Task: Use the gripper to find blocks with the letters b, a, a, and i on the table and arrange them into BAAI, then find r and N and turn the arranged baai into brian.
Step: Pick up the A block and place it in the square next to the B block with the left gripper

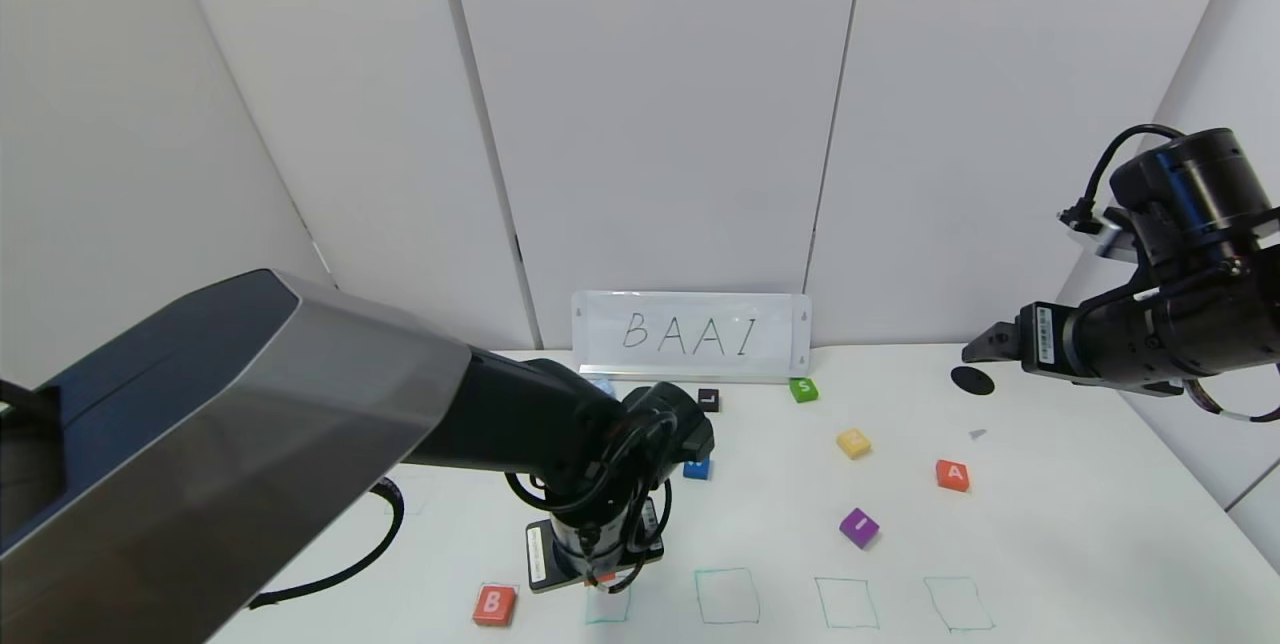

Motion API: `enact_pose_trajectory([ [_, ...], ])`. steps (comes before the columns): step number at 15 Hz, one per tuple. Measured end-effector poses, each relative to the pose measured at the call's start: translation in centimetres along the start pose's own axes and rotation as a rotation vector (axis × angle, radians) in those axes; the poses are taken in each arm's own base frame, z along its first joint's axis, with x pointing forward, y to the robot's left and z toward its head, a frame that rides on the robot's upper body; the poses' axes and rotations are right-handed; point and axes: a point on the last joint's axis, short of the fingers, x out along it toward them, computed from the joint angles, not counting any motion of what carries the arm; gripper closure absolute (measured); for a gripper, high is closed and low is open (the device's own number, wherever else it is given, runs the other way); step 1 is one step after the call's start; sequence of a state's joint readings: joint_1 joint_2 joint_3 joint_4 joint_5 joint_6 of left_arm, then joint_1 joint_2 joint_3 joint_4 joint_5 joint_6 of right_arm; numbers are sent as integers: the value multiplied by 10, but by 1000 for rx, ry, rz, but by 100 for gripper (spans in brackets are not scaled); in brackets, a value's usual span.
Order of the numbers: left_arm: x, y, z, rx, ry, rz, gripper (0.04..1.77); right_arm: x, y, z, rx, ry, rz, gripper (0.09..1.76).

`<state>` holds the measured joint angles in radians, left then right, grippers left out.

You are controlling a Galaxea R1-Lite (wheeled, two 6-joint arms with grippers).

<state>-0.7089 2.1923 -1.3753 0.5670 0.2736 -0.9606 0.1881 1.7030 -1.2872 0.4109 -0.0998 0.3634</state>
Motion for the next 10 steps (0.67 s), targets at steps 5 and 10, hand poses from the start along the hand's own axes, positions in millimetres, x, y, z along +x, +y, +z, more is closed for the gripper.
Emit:
enact_pose_trajectory([
  [5,-2,11,-15,179,-31,-60,130,0,0,0,0,1,0,14],
  [10,1,14,-27,289,5,-119,130,-1,0,0,0,-1,2,14],
])
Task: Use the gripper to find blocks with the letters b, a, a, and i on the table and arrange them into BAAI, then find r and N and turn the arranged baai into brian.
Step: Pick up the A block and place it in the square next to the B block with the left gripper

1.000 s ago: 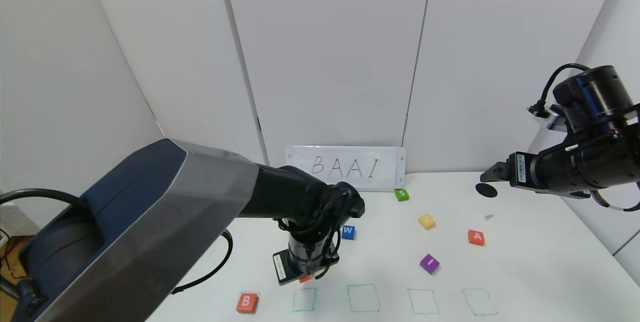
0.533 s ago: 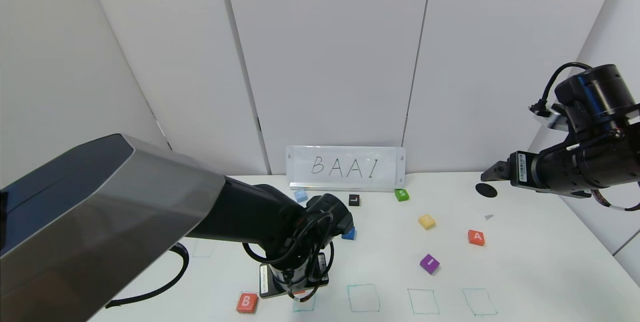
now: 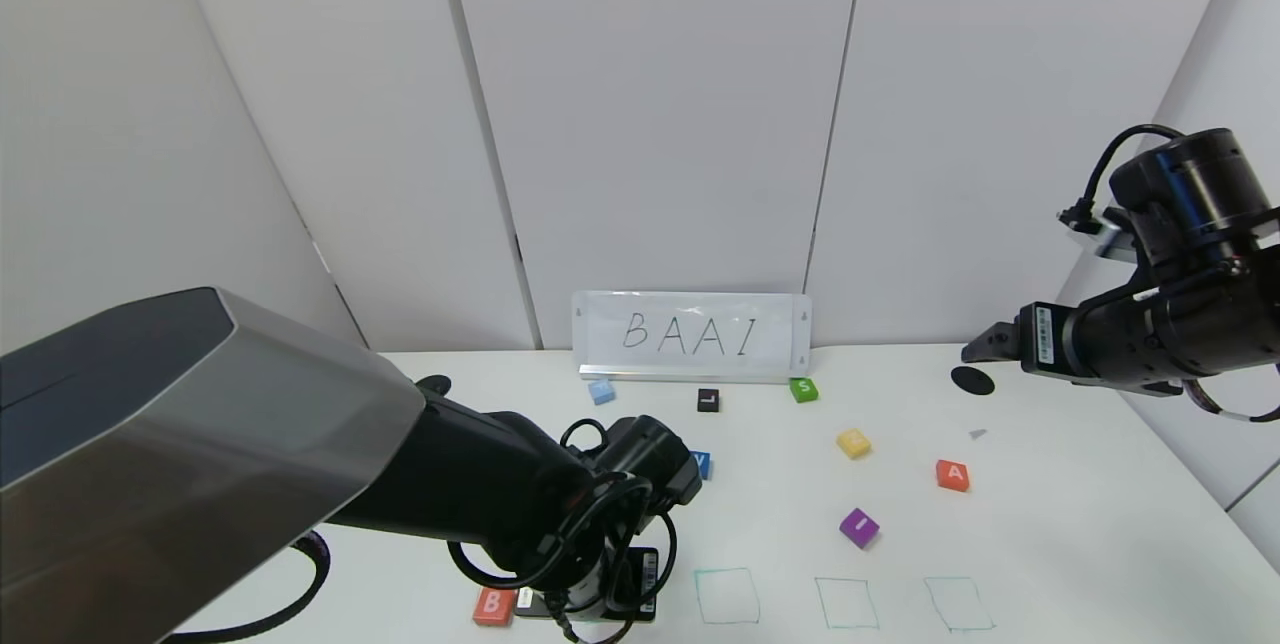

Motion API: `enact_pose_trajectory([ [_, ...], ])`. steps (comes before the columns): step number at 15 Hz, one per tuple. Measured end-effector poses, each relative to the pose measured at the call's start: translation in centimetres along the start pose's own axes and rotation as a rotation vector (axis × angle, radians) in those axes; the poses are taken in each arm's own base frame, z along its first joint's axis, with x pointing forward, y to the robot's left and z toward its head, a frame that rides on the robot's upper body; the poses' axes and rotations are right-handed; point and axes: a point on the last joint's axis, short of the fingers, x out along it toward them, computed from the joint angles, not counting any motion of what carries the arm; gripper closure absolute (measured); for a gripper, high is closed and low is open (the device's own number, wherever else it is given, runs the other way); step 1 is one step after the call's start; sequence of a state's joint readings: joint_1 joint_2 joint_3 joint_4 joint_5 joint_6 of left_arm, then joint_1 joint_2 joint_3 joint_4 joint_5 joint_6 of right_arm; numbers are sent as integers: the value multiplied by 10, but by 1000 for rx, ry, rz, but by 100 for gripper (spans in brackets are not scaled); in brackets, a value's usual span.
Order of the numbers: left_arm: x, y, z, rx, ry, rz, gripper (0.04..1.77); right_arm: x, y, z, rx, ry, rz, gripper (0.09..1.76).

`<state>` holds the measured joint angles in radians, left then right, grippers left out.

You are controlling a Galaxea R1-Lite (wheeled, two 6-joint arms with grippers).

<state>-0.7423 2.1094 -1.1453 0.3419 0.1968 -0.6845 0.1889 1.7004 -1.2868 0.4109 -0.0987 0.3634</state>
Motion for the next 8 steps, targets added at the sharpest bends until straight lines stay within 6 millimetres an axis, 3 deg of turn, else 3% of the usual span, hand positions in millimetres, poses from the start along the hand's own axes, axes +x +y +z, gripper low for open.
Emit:
enact_pose_trajectory([
  [8,11,6,-3,106,-7,-49,130,-4,0,1,2,-9,3,14],
])
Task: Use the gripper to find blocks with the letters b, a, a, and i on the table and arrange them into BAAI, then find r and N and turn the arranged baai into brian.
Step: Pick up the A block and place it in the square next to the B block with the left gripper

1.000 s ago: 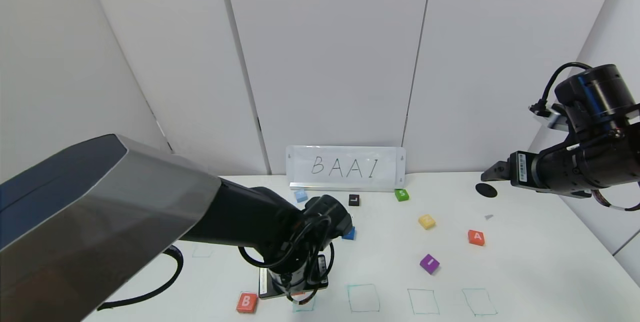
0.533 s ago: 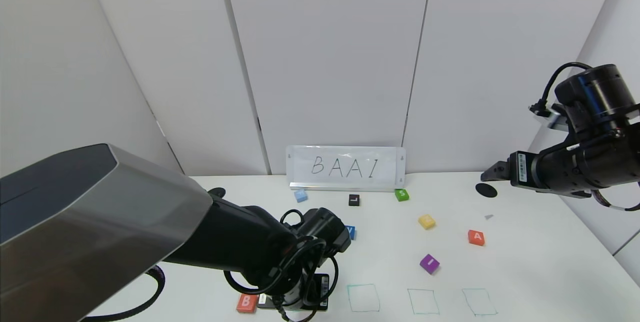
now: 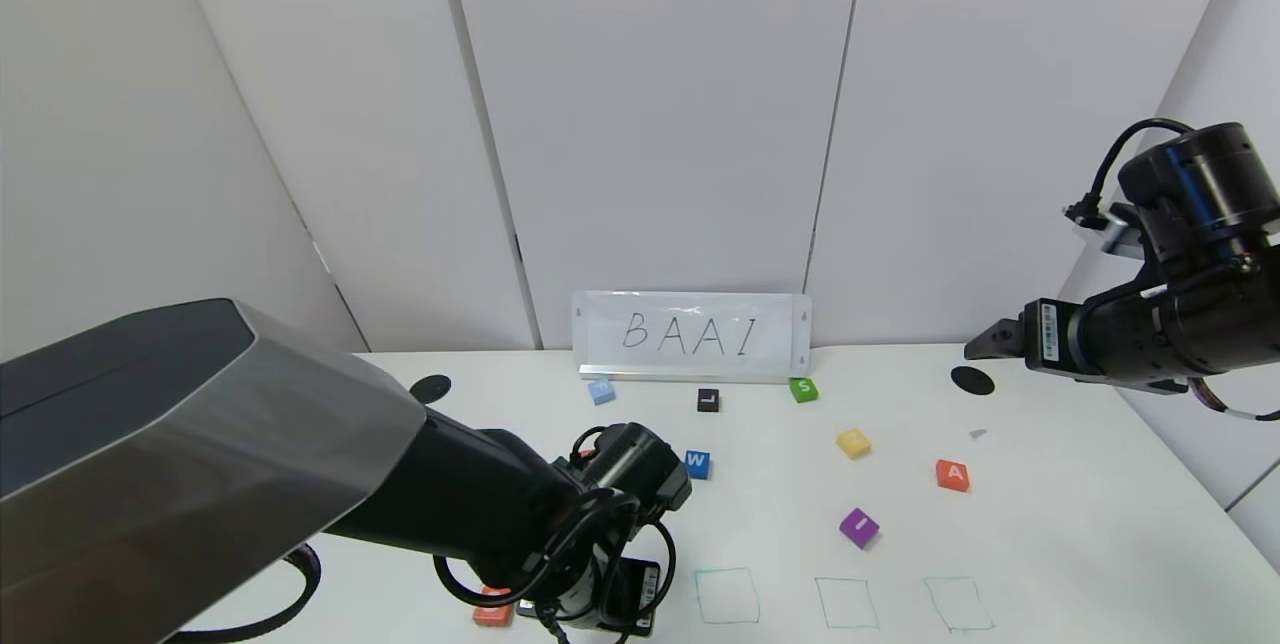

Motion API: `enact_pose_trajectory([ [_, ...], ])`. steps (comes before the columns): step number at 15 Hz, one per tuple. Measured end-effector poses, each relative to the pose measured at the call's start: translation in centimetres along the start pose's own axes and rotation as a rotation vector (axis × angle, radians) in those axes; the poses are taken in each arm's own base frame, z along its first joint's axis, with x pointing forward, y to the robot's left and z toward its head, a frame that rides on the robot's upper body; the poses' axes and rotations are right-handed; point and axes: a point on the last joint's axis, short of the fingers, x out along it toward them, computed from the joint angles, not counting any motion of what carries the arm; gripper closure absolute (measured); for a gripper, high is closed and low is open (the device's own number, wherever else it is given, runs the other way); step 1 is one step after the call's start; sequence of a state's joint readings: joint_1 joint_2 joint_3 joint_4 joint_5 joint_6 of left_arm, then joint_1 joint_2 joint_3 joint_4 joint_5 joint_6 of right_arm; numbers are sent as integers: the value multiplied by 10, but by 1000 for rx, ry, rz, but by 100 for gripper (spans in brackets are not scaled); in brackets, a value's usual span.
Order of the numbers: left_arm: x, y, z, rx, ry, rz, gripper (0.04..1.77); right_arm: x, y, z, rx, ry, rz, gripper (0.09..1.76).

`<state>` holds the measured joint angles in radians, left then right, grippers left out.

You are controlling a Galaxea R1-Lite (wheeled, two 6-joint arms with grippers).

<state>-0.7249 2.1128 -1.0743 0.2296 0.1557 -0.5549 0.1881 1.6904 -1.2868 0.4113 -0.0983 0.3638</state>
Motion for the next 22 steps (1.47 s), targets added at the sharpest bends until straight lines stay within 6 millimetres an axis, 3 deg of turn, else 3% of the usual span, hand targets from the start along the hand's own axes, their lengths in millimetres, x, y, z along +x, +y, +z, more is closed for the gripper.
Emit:
enact_pose_trajectory([
  [22,20,4,12,-32,22,-2,130,0,0,0,-2,1,1,14],
])
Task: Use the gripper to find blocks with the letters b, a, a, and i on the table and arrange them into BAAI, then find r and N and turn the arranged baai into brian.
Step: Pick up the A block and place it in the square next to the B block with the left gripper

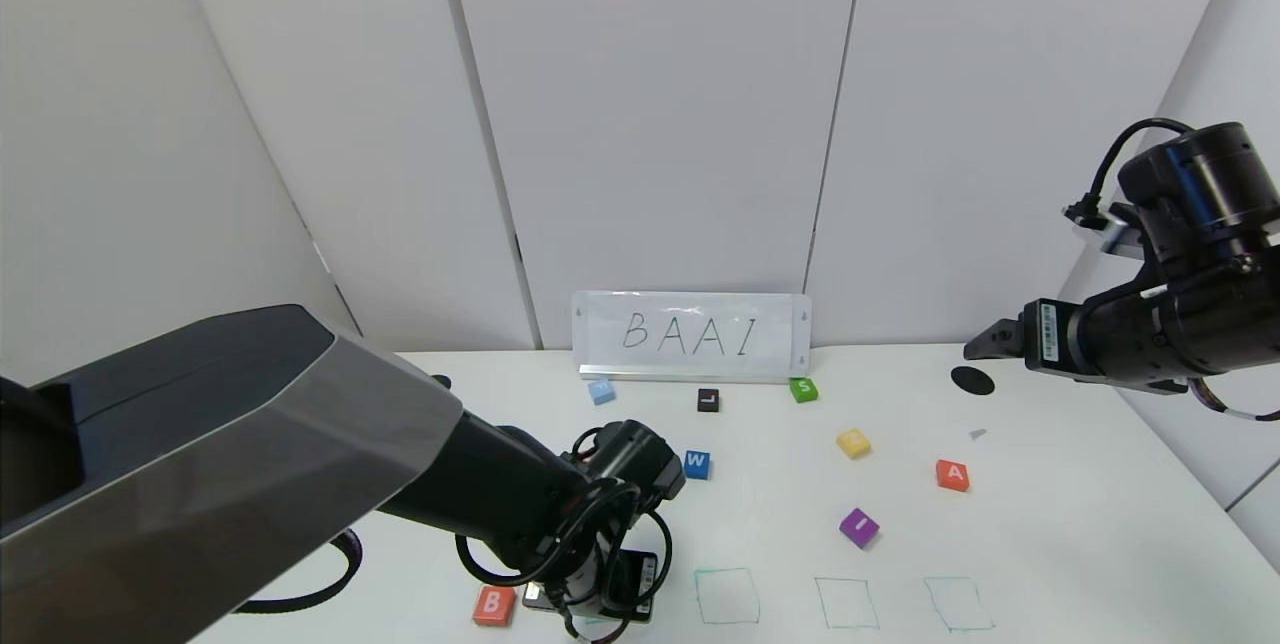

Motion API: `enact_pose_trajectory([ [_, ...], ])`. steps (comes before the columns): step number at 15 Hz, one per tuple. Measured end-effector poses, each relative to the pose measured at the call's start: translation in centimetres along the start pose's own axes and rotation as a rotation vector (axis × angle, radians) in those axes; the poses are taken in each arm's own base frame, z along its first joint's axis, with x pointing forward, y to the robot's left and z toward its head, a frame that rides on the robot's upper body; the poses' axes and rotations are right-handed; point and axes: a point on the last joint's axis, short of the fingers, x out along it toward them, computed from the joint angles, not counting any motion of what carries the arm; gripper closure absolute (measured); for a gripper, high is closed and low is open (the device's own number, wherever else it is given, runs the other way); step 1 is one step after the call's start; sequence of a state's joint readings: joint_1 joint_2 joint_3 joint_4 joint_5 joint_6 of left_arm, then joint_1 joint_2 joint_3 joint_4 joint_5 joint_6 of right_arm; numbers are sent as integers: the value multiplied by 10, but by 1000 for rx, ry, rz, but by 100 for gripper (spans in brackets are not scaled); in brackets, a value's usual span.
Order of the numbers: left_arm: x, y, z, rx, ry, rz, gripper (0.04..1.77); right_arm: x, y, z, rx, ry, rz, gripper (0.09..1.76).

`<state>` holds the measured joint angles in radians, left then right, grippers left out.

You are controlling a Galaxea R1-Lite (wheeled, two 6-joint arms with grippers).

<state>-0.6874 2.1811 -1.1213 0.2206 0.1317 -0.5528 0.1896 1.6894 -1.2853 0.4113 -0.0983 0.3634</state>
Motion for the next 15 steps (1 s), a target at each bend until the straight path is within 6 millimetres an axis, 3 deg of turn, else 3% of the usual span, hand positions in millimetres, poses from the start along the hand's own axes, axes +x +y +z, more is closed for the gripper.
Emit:
enact_pose_trajectory([
  [15,2,3,1,-13,7,2,130,0,0,0,-1,2,0,14],
])
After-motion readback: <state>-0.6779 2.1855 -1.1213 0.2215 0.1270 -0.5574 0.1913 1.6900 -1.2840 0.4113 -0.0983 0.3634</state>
